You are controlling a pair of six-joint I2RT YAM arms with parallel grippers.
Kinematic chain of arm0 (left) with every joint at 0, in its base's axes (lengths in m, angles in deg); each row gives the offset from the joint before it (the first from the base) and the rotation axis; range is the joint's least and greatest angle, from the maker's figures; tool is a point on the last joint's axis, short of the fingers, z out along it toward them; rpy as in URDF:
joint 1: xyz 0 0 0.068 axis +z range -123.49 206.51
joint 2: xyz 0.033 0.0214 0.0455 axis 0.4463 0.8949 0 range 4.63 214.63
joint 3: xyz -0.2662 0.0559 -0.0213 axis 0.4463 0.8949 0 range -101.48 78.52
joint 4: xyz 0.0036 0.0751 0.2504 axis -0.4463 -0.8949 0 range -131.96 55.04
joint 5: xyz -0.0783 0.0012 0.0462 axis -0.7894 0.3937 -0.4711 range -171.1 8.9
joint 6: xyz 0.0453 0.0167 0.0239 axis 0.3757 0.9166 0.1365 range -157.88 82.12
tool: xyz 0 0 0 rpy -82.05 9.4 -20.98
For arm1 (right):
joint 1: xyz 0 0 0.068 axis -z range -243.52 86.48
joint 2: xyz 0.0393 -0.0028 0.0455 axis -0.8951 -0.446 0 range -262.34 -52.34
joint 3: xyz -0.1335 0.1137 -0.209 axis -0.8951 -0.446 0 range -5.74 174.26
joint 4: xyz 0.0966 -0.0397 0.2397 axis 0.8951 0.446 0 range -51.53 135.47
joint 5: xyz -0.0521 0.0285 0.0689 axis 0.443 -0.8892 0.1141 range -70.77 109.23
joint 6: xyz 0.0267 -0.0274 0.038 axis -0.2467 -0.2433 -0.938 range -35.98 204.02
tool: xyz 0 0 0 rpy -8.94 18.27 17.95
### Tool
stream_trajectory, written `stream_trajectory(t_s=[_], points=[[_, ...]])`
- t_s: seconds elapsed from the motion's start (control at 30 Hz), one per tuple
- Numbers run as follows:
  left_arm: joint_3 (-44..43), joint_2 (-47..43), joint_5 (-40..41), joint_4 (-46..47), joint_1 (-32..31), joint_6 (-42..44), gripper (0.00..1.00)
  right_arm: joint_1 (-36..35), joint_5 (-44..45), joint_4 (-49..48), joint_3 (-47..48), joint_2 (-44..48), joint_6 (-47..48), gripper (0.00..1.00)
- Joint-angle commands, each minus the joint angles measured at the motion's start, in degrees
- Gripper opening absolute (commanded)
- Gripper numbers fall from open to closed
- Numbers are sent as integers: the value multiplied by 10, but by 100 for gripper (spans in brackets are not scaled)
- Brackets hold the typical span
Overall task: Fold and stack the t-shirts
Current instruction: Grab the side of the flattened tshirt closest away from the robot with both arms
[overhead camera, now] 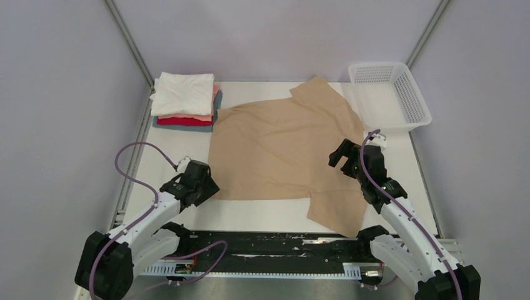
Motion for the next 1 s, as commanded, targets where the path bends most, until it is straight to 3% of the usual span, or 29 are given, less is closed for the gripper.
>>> stream_trajectory(t_s=[0.0,0.13,0.2,0.27,0.3,0.47,0.7,0.97], points=[[5,43,-6,39,1,-3,60,1,9,-9,2,-1,-5,100],[12,65,-20,60,1,-8,42,1,13,-8,2,-2,-6,100],[14,67,-20,61,1,-10,26,1,13,-5,2,-2,-7,100],[15,62,-19,66,1,-6,3,0,11,-1,4,-2,-6,100],[16,59,-17,68,0,-5,1,0,10,2,4,-1,-6,100],[22,29,16,78,1,2,0,0,-8,75,22,-3,0,100],[26,-14,78,86,1,4,0,-6,-14,311,78,-54,-33,99],[33,-44,66,68,1,-7,0,-155,-59,419,53,-76,-186,80]])
